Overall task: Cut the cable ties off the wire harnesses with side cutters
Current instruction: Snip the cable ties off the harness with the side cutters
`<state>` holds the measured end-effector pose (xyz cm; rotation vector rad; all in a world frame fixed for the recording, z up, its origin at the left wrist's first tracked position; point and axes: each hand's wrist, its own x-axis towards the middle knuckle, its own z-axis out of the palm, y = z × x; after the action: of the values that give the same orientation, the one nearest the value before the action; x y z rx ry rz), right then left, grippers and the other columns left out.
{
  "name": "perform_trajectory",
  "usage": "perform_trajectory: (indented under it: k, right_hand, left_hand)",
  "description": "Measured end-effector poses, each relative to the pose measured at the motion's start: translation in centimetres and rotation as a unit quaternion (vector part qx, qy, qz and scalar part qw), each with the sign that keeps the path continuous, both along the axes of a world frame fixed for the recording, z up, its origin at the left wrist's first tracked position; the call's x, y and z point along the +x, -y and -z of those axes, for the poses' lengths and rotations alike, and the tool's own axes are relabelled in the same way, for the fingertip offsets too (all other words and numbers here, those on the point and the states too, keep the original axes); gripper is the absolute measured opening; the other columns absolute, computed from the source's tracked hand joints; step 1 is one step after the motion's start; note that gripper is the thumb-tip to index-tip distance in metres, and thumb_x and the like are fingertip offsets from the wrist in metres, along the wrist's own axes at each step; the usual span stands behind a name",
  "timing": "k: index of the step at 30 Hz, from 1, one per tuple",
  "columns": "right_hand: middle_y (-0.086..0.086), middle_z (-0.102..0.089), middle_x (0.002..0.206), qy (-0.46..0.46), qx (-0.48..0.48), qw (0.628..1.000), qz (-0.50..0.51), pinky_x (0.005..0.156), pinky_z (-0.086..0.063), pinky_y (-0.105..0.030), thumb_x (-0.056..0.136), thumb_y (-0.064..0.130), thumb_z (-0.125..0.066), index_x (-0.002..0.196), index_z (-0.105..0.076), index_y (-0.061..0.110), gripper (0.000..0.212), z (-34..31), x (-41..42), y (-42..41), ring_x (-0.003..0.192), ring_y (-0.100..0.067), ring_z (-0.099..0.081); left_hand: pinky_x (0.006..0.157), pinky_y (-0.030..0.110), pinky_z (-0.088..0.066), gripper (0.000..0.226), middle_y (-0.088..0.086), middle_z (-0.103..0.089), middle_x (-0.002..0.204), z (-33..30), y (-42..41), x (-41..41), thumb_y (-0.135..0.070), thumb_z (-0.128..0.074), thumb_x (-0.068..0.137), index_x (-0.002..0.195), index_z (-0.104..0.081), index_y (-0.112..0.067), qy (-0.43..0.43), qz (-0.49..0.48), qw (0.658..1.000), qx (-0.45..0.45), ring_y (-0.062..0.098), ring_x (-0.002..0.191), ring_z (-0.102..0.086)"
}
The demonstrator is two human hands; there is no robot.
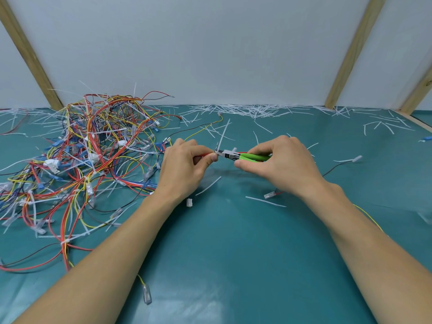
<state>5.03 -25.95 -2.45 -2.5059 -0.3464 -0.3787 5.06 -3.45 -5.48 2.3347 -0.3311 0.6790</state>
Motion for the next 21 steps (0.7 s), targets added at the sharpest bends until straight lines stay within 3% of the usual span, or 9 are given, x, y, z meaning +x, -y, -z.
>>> perform_trajectory:
  k: [8,13,21]
  right_hand:
    - [0.012,-0.063,0.058,-0.011,0.002,1.0,-0.007,0.064,-0.048,-0.032,0.072,0.074,-0.071,0.085,-0.079,0.048,0.03,0.03,-0.38,-0.76,0.066,-0.009,-0.053]
    - [0.013,-0.06,0.056,-0.005,0.015,1.0,-0.003,0.056,-0.039,-0.031,0.073,0.076,-0.07,0.082,-0.079,0.044,0.034,-0.04,-0.39,-0.81,0.061,-0.011,-0.05]
    - [0.007,-0.063,0.06,-0.004,0.087,0.996,0.015,0.057,-0.042,-0.033,0.078,0.078,-0.063,0.075,-0.077,0.036,0.045,0.05,-0.11,-0.95,0.058,-0.012,-0.051]
  left_hand:
    - [0.073,0.039,-0.035,0.016,-0.006,-0.051,0.067,0.07,0.06,-0.04,-0.032,-0.067,0.094,0.092,-0.079,-0.021,-0.006,0.005,1.0,0.019,0.021,0.076,-0.038]
    - [0.073,0.042,-0.038,0.016,-0.001,-0.055,0.068,-0.15,0.05,-0.02,-0.031,-0.068,0.094,0.09,-0.08,-0.021,-0.002,0.005,1.0,0.0,0.024,0.077,-0.042]
    - [0.074,0.038,-0.036,0.017,-0.006,-0.053,0.068,-0.18,0.07,-0.01,-0.036,-0.067,0.094,0.093,-0.08,-0.024,-0.009,0.005,1.0,-0.017,0.02,0.077,-0.039]
